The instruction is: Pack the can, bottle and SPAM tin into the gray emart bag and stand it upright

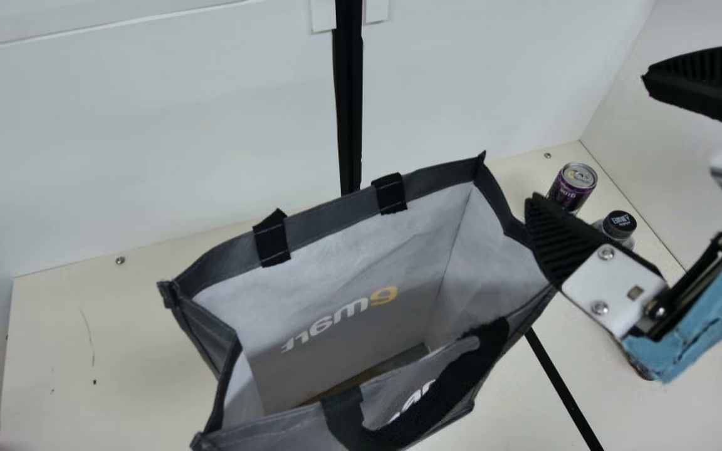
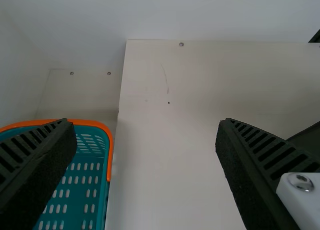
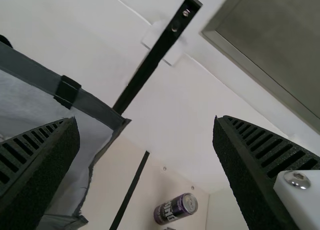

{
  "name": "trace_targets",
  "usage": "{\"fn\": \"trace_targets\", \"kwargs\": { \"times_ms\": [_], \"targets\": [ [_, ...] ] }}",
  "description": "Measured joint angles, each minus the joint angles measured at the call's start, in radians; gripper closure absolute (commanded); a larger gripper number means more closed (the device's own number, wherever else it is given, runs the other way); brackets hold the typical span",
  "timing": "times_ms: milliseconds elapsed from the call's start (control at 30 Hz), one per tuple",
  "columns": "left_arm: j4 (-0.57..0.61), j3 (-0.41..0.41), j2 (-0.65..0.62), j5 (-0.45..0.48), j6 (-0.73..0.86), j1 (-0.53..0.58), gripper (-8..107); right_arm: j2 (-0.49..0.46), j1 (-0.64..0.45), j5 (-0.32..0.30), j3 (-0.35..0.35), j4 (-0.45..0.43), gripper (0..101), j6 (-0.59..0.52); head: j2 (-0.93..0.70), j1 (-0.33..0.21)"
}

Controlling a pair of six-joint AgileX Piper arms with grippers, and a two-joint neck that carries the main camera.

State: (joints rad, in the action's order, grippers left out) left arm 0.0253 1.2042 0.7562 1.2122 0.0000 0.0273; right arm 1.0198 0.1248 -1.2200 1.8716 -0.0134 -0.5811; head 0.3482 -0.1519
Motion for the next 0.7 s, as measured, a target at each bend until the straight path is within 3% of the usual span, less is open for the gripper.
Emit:
{"fn": "trace_targets", "kwargs": {
  "times_ms": [700],
  "targets": [
    [0.000, 0.000, 0.000, 0.000, 0.000, 0.000, 9, 0.055, -0.325, 0.001, -0.065, 0.091, 6, -0.001, -0.002, 0.000]
  ]
}}
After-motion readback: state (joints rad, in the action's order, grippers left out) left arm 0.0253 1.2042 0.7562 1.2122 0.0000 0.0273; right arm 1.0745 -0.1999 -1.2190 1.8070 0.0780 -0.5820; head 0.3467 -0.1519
